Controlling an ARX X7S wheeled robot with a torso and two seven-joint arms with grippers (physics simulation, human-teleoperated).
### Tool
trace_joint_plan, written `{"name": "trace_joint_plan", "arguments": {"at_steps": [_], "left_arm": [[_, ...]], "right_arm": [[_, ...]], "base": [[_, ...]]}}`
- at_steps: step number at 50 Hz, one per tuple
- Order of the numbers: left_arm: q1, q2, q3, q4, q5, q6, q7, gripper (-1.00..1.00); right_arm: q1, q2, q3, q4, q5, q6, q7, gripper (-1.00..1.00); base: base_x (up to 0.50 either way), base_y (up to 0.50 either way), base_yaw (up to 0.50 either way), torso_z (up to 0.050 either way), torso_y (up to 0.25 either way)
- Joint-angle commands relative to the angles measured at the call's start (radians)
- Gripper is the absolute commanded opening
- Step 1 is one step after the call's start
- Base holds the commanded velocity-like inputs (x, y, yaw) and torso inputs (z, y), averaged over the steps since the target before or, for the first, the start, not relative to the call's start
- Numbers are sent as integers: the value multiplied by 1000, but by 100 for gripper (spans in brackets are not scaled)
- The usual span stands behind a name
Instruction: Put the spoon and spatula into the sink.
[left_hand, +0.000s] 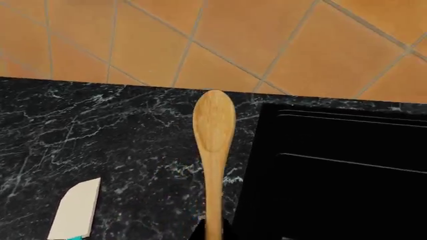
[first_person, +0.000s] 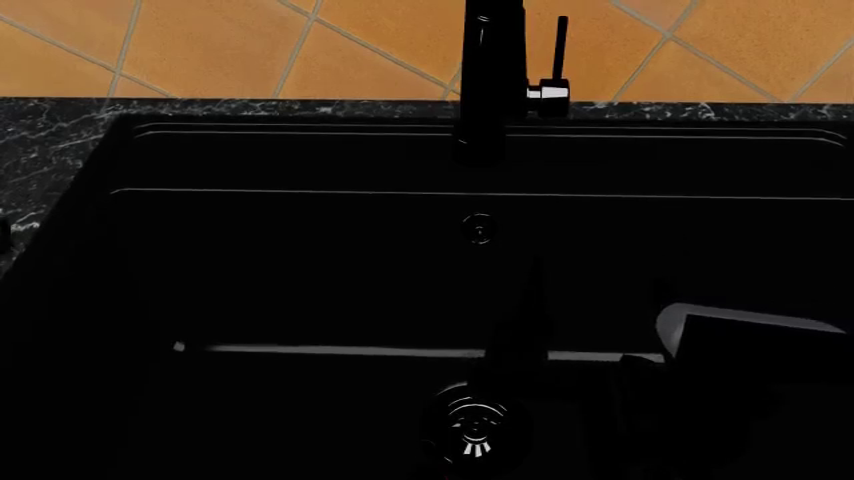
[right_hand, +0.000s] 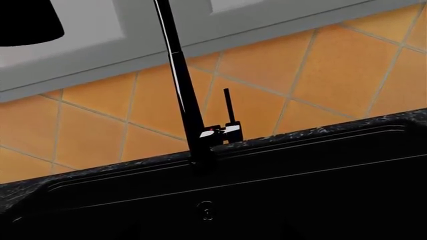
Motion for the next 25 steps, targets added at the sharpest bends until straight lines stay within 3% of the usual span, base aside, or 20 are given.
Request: {"name": "trace_joint_plan", "arguments": {"at_steps": [1, 11, 25], "left_arm": [[-95, 42, 130, 12, 82, -41, 174, -100], [-95, 89, 146, -86, 5, -3, 184, -100], [-107, 90, 142, -245, -218, 89, 83, -100]], "right_arm": [[-4, 3, -2, 3, 5, -10, 0, 100], [0, 6, -11, 7, 8, -11, 3, 100], [6, 11, -19, 9, 14, -13, 8, 100]], "base": [[0, 0, 0, 0, 0], [0, 0, 0, 0, 0], [0, 0, 0, 0, 0]]}}
